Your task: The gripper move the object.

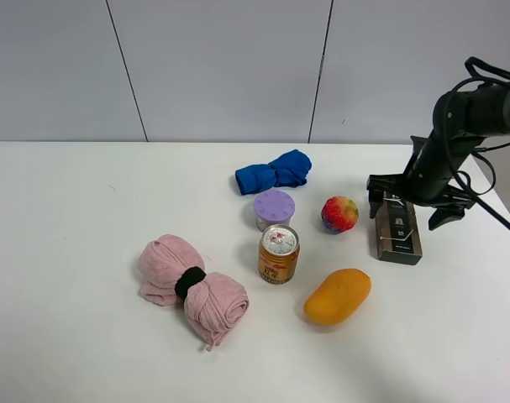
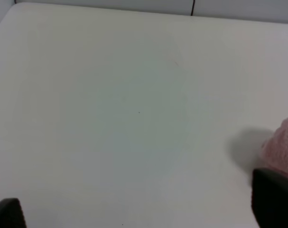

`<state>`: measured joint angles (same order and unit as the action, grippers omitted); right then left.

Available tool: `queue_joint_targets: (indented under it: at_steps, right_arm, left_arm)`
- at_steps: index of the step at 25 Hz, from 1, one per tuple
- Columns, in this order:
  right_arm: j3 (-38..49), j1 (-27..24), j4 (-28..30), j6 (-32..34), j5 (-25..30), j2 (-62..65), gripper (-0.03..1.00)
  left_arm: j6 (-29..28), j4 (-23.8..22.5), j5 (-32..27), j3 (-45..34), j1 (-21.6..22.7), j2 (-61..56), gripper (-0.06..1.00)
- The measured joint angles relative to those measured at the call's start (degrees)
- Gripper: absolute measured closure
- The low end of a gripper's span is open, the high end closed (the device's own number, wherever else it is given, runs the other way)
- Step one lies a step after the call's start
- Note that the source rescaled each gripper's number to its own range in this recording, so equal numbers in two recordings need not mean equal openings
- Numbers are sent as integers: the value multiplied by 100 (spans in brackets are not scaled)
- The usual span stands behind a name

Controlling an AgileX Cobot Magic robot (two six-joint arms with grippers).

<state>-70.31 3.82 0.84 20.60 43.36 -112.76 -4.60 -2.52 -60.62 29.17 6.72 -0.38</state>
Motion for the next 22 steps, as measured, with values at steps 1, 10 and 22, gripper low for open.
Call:
queue_joint_targets:
  at_steps: [1,10,22]
  right_arm:
    - [0,0,5,0,-34,-28,-3]
    - [0,0,144,-19,-235,-488,-3]
    - [0,0,532,-59,-158,-557,97]
  left_arm:
    - [0,0,0,0,0,0,-6]
    - [0,0,0,0,0,0,-6]
    - [0,0,0,0,0,0,-6]
